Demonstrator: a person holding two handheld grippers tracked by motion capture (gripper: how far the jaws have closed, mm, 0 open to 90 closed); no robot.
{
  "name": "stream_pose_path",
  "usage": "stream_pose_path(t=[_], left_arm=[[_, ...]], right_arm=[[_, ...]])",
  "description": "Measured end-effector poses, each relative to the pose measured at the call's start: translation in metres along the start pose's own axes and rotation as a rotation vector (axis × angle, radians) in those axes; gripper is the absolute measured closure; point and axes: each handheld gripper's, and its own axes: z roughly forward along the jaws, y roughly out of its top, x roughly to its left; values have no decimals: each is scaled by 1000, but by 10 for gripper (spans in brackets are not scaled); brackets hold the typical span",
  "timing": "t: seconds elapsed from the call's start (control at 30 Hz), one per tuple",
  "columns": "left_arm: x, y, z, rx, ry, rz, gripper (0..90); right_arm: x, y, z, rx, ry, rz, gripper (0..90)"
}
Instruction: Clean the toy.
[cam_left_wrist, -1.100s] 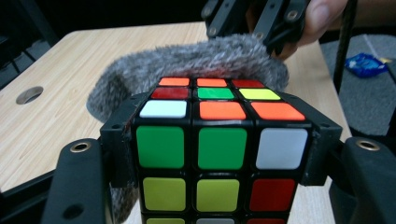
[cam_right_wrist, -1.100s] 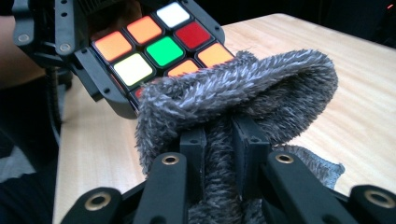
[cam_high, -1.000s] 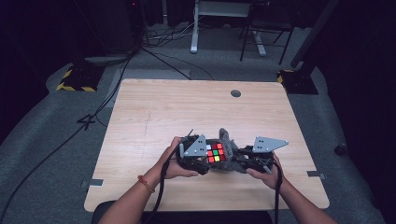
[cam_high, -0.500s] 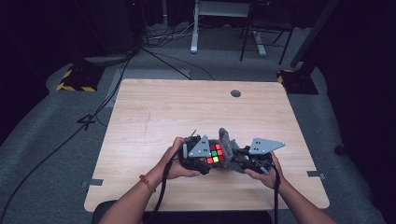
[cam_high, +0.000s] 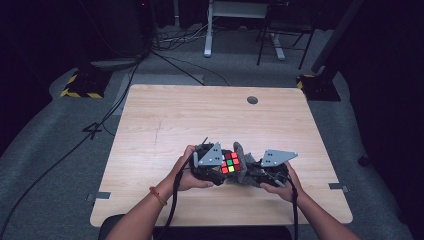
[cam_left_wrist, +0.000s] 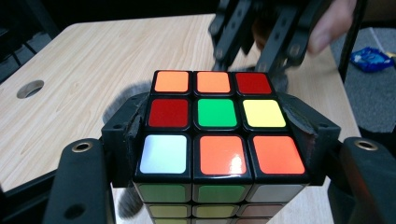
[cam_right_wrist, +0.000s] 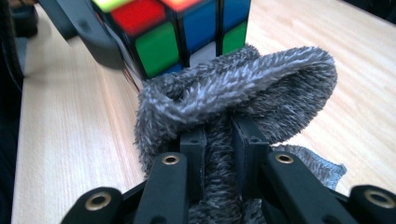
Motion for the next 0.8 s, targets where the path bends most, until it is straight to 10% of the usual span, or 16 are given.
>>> stream_pose_path(t=[0.6,0.8], left_arm=[[-5,-1,16,76,-24,37,334],[-5,1,10,73,14,45,335]], right_arm=[[8,17,-28,-176,46,0,772],[11,16,-25,-152,-17,-12,771]])
